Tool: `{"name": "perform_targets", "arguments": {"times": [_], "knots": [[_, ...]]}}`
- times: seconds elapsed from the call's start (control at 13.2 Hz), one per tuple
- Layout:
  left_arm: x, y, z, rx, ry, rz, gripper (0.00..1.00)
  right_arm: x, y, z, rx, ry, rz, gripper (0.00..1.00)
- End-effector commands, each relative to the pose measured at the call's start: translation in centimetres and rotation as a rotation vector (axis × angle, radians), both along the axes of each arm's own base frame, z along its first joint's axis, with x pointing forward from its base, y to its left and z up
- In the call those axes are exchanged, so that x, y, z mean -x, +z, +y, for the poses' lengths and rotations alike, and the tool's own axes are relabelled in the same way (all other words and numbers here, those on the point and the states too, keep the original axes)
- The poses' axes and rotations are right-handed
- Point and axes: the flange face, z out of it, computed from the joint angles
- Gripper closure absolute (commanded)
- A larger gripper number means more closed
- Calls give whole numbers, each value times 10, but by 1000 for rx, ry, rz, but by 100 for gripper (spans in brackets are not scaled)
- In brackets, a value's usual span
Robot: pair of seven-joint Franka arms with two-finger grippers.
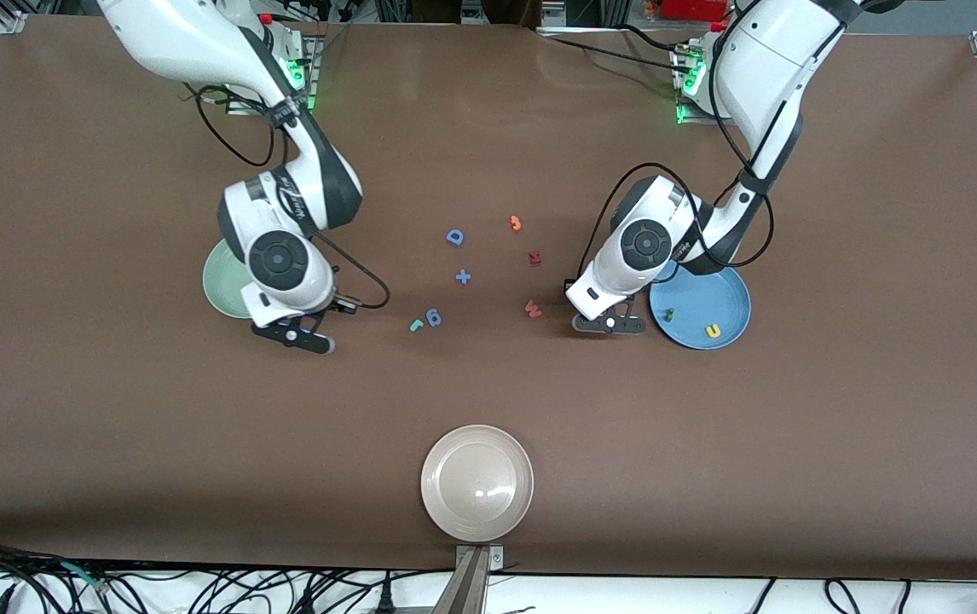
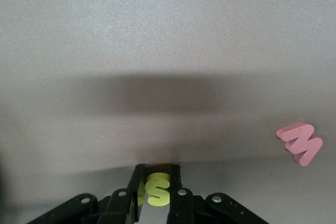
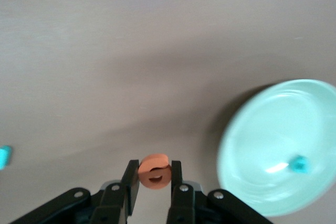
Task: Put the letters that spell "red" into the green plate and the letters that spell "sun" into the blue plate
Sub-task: 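Grasp the yellow s with the left gripper while the right gripper carries the 6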
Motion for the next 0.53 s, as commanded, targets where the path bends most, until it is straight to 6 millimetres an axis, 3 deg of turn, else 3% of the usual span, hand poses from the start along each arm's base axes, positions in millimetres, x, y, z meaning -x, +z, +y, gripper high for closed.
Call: {"name": "perform_targets", "arguments": {"times": [0.0, 0.23, 0.46], "knots": [[4, -1, 3, -10, 12, 5, 95, 11, 20, -39, 16, 49, 44, 100], [-9, 25, 16, -59, -35, 7, 95, 24, 21, -89, 7, 98, 75, 100], [-39, 48, 69, -132, -154, 9, 94, 50, -8, -127, -42, 127, 68, 100]]}}
